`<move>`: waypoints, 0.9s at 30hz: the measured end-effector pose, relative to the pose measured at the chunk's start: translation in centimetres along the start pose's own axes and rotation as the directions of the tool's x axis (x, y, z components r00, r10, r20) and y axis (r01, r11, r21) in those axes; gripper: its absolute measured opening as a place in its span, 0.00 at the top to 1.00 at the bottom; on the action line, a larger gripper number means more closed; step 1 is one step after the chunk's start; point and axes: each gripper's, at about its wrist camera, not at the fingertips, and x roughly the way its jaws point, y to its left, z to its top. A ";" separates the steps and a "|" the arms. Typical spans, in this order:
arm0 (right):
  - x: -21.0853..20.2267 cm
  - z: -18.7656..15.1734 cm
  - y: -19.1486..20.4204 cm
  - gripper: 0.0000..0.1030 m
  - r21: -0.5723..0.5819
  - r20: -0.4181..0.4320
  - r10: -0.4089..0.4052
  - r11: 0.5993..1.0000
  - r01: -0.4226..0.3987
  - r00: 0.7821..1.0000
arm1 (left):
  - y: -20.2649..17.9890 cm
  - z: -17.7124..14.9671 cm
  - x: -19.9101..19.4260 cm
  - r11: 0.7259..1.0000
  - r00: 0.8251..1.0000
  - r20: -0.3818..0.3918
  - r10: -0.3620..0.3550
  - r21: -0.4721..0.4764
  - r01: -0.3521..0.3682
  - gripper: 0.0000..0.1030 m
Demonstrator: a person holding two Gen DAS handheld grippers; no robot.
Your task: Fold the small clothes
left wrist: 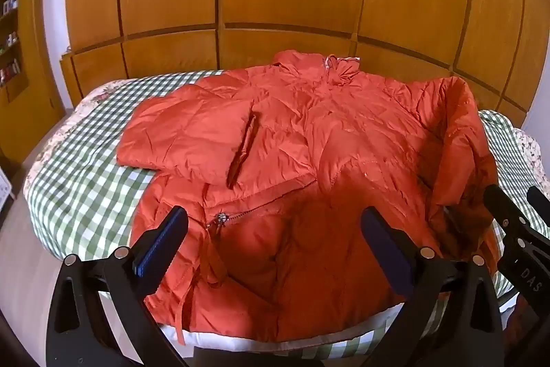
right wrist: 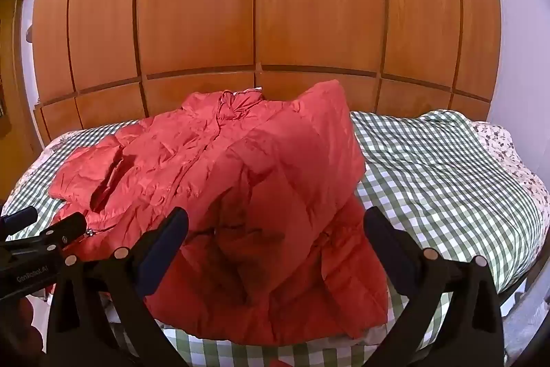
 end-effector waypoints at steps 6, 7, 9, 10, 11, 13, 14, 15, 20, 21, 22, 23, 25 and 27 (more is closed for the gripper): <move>0.3 0.1 -0.3 0.02 0.010 -0.015 0.019 1.000 -0.019 1.000 | 0.1 0.7 0.1 1.000 1.000 -0.023 -0.016 -0.021 0.016 0.03; 0.2 0.0 -0.4 0.02 0.012 -0.014 0.024 1.000 -0.024 1.000 | 0.1 0.8 0.1 1.000 1.000 -0.024 -0.016 -0.019 0.016 0.03; 0.3 -0.1 -0.6 0.02 0.013 -0.016 0.029 1.000 -0.029 0.999 | 0.8 0.4 0.2 0.999 0.999 -0.017 -0.027 -0.021 0.026 0.03; 0.3 -0.3 -0.3 0.02 0.012 -0.018 0.024 1.000 -0.024 1.000 | 0.5 0.4 0.0 1.000 1.000 -0.019 -0.024 -0.014 0.023 0.03; 0.3 -0.4 -0.3 0.02 0.012 -0.017 0.024 1.000 -0.024 1.000 | 0.2 0.2 0.2 1.000 1.000 -0.017 -0.016 -0.010 0.016 0.03; 0.3 -0.3 -0.3 0.02 0.013 -0.017 0.022 1.000 -0.022 1.000 | 0.3 0.3 0.2 1.000 1.000 -0.017 -0.018 -0.012 0.018 0.03; 0.3 -0.3 -0.3 0.02 0.013 -0.018 0.022 1.000 -0.022 1.000 | 0.3 0.3 0.2 1.000 1.000 -0.017 -0.018 -0.012 0.018 0.03; 0.3 -0.4 -0.3 0.02 0.014 -0.019 0.024 1.000 -0.024 1.000 | 0.2 0.1 0.2 1.000 1.000 -0.014 -0.016 -0.010 0.015 0.03; 0.3 -0.5 -0.2 0.02 0.012 -0.022 0.028 1.000 -0.028 0.999 | 0.1 0.2 0.3 1.000 1.000 -0.016 -0.017 -0.008 0.017 0.03; 0.3 -0.5 -0.2 0.02 0.012 -0.022 0.031 0.999 -0.030 0.999 | 0.1 0.2 0.3 1.000 1.000 -0.016 -0.018 -0.007 0.018 0.03; 0.2 -0.5 -0.1 0.02 0.013 -0.021 0.031 0.999 -0.031 0.999 | 0.1 0.2 0.3 1.000 1.000 -0.016 -0.018 -0.007 0.018 0.03; 0.3 -0.5 -0.1 0.02 0.012 -0.022 0.032 0.999 -0.032 0.999 | 0.1 0.3 0.3 1.000 1.000 -0.017 -0.018 -0.008 0.018 0.03; 0.4 -0.4 -0.1 0.02 0.012 -0.025 0.036 0.999 -0.035 0.999 | 0.0 0.3 0.4 1.000 1.000 -0.020 -0.020 -0.008 0.020 0.03; 0.3 -0.4 -0.1 0.02 0.012 -0.023 0.036 0.999 -0.036 0.999 | 0.0 0.3 0.3 1.000 1.000 -0.019 -0.020 -0.009 0.020 0.03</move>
